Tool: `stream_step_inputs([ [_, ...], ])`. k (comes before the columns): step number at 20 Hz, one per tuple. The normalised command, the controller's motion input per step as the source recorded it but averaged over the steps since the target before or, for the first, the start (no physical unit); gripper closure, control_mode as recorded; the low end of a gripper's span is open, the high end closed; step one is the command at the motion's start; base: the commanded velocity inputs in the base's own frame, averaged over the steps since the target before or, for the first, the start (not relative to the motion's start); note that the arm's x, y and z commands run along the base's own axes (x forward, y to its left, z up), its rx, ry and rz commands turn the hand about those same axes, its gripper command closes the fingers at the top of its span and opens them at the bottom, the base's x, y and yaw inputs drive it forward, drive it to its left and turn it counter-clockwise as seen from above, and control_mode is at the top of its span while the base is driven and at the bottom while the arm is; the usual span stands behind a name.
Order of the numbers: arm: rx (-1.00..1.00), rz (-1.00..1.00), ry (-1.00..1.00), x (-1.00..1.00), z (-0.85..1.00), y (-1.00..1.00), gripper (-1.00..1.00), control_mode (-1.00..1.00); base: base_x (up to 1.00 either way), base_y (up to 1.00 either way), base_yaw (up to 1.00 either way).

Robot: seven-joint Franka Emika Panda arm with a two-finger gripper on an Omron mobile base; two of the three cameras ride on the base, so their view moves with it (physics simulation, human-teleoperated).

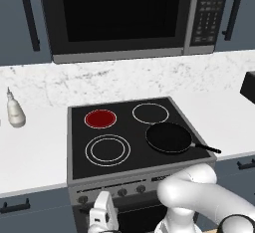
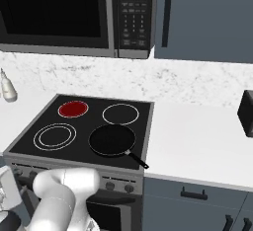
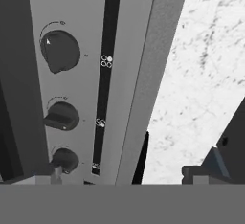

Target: Turn off the rear left burner of the stove.

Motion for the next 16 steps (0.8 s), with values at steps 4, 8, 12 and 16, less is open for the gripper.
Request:
stream_step_inputs([
  [4, 0.0, 0.0, -0.16, 0.04, -0.24, 0.18, -1.0, -1.0, 0.0, 0.0, 0.0],
  [8, 0.0, 0.0, -0.18, 0.0, -0.23, 0.21, -1.0, -1.0, 0.0, 0.0, 0.0],
  [12, 0.0, 0.0, -0.17, 0.04, -0.19, 0.27, -1.0, -1.0, 0.0, 0.0, 0.0],
  [16, 0.0, 0.0, -0.1, 0.18, -0.04, 0.09, -1.0, -1.0, 0.0, 0.0, 0.0],
])
